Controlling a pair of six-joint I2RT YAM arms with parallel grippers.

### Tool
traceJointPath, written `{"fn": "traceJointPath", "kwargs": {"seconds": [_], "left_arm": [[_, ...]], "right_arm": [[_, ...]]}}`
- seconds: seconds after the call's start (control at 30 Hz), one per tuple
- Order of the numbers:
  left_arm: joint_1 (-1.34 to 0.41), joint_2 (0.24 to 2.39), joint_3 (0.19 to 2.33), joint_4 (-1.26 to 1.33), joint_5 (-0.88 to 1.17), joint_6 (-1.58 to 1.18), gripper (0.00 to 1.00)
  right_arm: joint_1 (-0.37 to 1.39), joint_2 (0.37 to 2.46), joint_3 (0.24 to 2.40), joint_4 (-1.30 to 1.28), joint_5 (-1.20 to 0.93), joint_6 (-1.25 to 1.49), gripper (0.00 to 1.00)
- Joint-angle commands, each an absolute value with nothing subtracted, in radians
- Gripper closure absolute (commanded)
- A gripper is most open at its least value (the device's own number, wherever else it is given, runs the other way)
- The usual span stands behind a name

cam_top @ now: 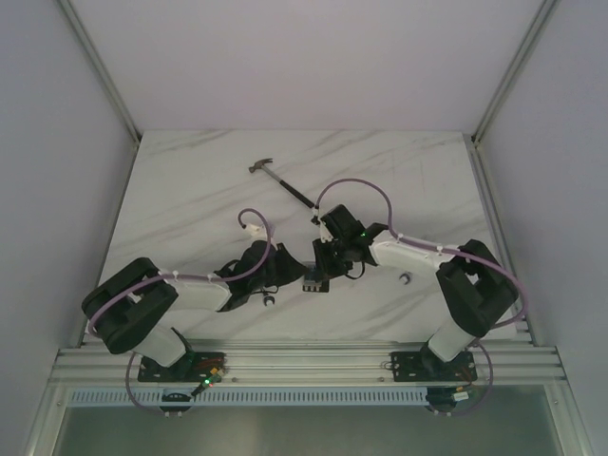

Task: Snap on the fuse box
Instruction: Close the fuse box cover on the fuse box base.

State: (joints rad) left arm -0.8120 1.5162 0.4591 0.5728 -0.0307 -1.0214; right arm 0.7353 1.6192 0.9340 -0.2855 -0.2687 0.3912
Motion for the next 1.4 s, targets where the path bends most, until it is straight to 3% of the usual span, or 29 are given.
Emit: {"fn": "traceJointPath", "kwargs": {"seconds": [0.0, 0.33, 0.53, 0.9, 1.13, 1.37], "left_arm": [[-0.833, 1.594, 0.387, 0.425, -0.04, -1.081, 0.84], [-0.84, 1.598, 0.298, 0.547, 0.006, -1.164, 0.87], [-0.847, 1.439, 0.302, 0.529, -0.018, -1.142, 0.76], [-0.85, 1.171, 0.295, 0.42, -0.178, -1.066, 0.47], [-0.812, 1.153, 0.308, 0.371, -0.18, -1.018, 0.43], [-0.703, 1.112, 0.321, 0.305, -0.186, -0.916, 0.29]], "right_arm": [[0.775, 1.706, 0.965, -0.307, -0.209, 0.362, 0.73], [0.794, 1.696, 1.013, -0.311, -0.157, 0.364, 0.69], [0.789, 1.605, 1.002, -0.323, -0.138, 0.353, 0.66], [0.759, 1.514, 0.971, -0.285, -0.118, 0.341, 0.59], [0.759, 1.51, 0.946, -0.257, -0.116, 0.351, 0.57], [0.729, 1.474, 0.907, -0.23, 0.086, 0.355, 0.38]]}}
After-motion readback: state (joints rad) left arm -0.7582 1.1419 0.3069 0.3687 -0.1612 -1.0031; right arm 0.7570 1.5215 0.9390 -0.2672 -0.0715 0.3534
